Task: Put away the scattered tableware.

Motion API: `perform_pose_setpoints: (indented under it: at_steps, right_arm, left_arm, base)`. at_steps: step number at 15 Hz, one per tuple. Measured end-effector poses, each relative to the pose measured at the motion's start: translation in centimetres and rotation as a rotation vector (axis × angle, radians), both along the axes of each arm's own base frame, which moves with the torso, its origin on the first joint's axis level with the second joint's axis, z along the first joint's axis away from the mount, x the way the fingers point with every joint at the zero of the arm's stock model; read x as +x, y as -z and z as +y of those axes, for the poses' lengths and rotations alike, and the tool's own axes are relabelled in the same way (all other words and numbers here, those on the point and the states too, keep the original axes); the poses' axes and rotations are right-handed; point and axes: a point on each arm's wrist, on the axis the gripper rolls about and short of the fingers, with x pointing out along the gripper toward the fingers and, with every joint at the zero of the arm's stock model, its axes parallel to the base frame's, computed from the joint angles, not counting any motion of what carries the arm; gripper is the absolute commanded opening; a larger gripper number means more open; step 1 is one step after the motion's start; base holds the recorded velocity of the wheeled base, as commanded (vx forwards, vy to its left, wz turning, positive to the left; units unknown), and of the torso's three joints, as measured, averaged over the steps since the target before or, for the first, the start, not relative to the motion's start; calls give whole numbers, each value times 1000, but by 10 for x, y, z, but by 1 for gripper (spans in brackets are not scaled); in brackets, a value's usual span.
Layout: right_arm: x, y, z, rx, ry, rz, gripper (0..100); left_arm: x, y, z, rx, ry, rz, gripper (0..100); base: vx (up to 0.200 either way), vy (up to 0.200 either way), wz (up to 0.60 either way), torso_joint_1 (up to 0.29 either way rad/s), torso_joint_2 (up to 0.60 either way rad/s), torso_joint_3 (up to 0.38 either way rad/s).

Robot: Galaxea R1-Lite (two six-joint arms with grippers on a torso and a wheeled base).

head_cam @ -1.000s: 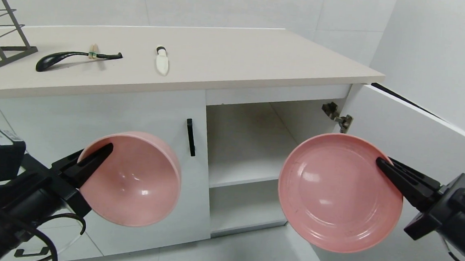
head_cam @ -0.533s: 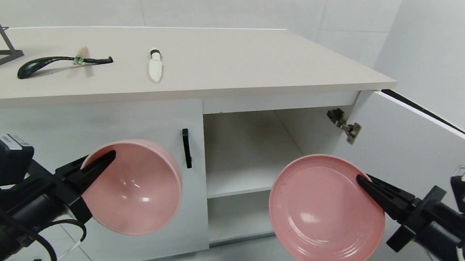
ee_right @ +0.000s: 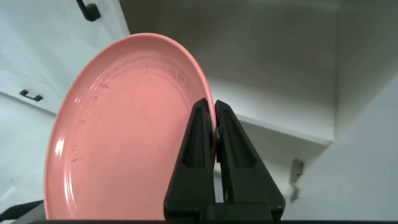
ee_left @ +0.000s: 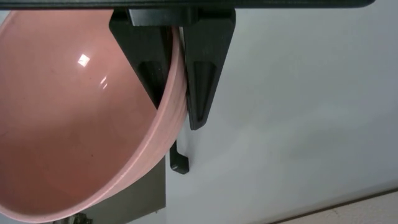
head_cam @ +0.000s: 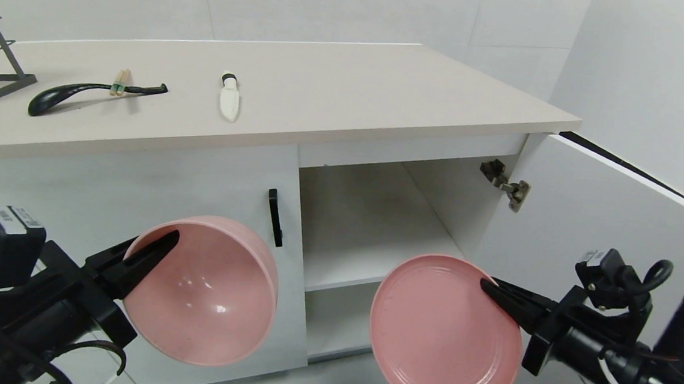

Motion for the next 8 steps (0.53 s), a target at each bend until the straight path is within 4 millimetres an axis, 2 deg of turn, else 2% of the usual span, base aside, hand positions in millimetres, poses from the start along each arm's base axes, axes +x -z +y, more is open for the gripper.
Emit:
perform_pose_setpoints:
  at_steps: [2,6,8]
  right_arm:
    - [4,3,11,69,-21,67,0]
    - [29,13,34,167,-29,151,0]
    - [44,24,42,161,-9,170,0]
  left_arm:
    - [0,0,0,1,3,2,0]
    - [-1,4,-2,13,13,34,0]
    - [-1,4,-2,12,13,42,0]
  base:
    - [0,0,0,0,0,0]
    - [0,0,0,0,0,0]
    - [200,0,0,-5,5,5]
